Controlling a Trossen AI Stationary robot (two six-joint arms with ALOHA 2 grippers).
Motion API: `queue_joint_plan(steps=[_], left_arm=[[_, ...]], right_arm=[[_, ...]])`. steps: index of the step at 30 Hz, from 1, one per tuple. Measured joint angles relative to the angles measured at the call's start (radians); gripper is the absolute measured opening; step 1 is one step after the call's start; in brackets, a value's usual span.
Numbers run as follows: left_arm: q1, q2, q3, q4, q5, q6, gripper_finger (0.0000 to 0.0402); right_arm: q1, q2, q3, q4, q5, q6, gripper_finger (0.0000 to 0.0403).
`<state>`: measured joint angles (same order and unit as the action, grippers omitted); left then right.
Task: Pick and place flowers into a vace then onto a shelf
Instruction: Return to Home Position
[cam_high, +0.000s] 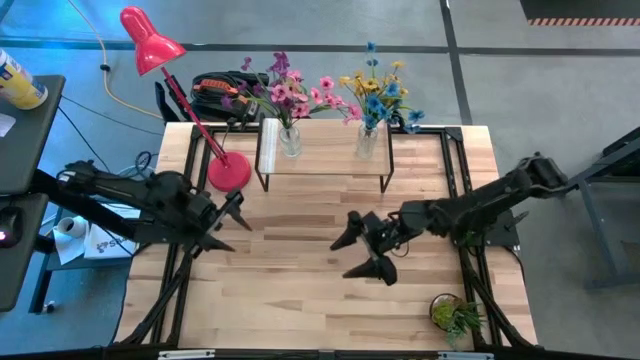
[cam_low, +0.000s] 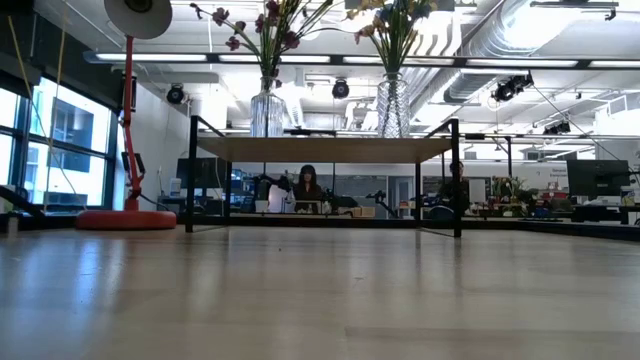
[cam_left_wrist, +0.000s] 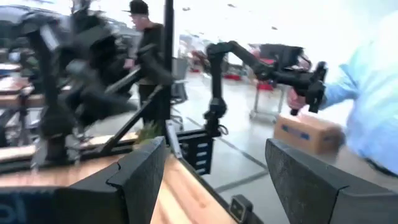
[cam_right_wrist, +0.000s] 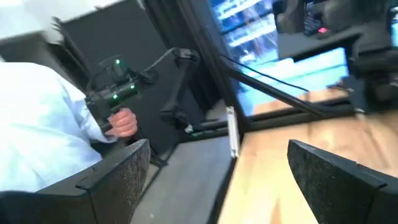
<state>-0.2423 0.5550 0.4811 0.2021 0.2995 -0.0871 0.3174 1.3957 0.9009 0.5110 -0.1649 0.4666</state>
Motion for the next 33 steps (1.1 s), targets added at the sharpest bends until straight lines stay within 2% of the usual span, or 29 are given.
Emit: queue_joint_plan(steps=[5,7,13,15,20,22,26,30,33], left_arm=[[0.026,-0.142,-0.198,0.106,-0.044,-0.067,0.031],[0.047,-0.208,-0.248,0.146,-0.044,-0.082,0.031],[0.125,-0.356,-0.343,0.118,-0.021,-0.135,0.031],[0.146,-0.387,-0.359,0.098,-0.019,-0.158,0.031],[0.164,-0.423,-0.377,0.086,0.001,-0.183,0.031],[0.164,-0.428,-0.377,0.084,0.005,-0.179,0.031],[0.165,-0.429,-0.379,0.048,-0.07,-0.173,0.031],[0.165,-0.43,-0.379,0.031,-0.177,-0.18,0.031],[0.165,-0.429,-0.379,0.026,-0.244,-0.181,0.031]], right_arm=[[-0.023,-0.119,0.0,-0.175,0.102,-0.038,0.0369],[-0.039,-0.161,0.0,-0.202,0.109,-0.056,0.0369],[-0.083,-0.233,-0.017,-0.277,0.086,-0.054,0.0369],[-0.098,-0.261,-0.1,-0.173,0.081,-0.037,0.0369],[-0.087,-0.338,-0.466,0.398,0.058,0.004,0.0369],[-0.073,-0.373,-0.581,0.525,0.081,0.03,0.0369],[-0.068,-0.452,-0.718,0.535,0.105,0.065,0.0369],[-0.128,-0.58,-0.834,0.554,0.102,0.056,0.0369],[-0.18,-0.679,-0.891,0.496,0.047,0.06,0.0369]])
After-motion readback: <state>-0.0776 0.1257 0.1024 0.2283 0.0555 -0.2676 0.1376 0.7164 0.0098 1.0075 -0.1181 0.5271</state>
